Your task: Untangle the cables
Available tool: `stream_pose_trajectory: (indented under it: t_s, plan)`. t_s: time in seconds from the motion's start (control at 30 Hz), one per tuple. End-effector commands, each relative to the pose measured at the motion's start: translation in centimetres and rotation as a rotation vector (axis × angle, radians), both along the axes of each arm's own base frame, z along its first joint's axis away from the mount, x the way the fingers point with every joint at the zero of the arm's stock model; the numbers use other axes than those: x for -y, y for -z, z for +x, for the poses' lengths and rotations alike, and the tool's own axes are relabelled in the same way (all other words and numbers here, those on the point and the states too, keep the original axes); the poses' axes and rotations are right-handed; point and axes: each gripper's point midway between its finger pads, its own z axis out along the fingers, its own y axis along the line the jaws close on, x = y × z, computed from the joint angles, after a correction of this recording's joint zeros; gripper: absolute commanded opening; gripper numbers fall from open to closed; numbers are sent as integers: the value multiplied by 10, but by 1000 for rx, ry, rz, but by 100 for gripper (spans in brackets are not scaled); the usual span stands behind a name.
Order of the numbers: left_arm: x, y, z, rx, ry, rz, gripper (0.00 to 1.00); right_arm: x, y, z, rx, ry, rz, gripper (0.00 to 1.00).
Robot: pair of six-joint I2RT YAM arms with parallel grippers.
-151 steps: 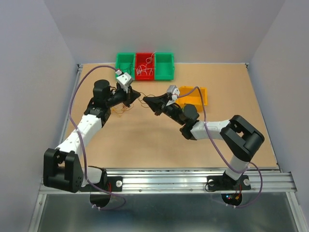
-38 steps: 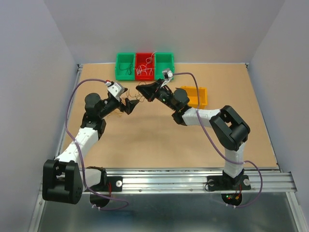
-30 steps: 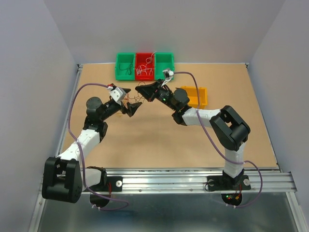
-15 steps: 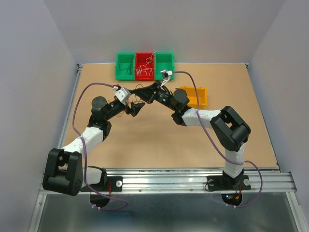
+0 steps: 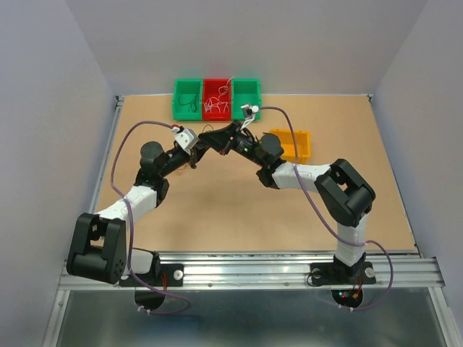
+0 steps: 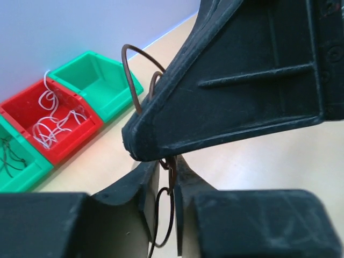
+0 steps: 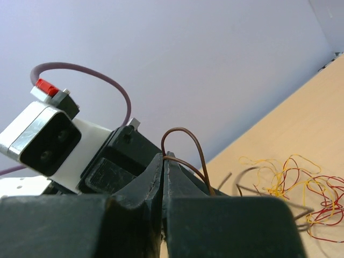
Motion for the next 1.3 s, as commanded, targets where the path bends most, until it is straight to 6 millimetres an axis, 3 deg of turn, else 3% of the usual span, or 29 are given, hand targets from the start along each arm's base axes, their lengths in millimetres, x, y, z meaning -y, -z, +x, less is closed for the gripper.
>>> stream_pose_trajectory:
  t_s: [0.0, 0.03, 0.13, 0.47, 0.67, 0.77, 0.87, 0.93, 0.97, 1.0, 1.07, 1.2, 1.27]
  plan:
    - [1, -44, -2, 151, -3, -25, 8, 5, -39, -13, 65, -8, 84, 1]
    - [0, -44, -1, 148, -7, -25, 0, 6, -38, -12, 66, 0, 82, 1]
    - [-1, -42, 0, 144, -13, -12, 0, 8, -32, -10, 63, 19, 68, 4]
    - [-12, -33, 24, 61, -92, 8, 0, 23, 10, -6, 12, 77, -6, 54]
    - [-24, -26, 58, 10, -212, 7, 0, 35, 16, -5, 30, 136, -32, 66]
    - [-33, -22, 86, -13, -261, 20, 0, 46, 20, -2, 33, 196, -47, 67]
    - [-46, -44, 123, 35, -343, 25, 0, 58, 24, 1, 33, 254, -59, 67]
    - [-51, -44, 141, 29, -386, 32, 0, 66, 28, 3, 28, 288, -70, 67]
    - [-51, -26, 155, -6, -398, 48, 0, 69, 24, 1, 37, 298, -67, 67]
    - [-53, -42, 171, 22, -423, 40, 0, 72, 24, 2, 38, 310, -67, 67]
    - [-59, -33, 193, -23, -471, 47, 0, 78, 26, 2, 39, 341, -75, 67]
    - [-73, -22, 256, -87, -511, 30, 0, 89, 26, 3, 43, 386, -81, 67]
    - [-75, -12, 271, -118, -495, 43, 0, 92, 23, 2, 52, 399, -82, 67]
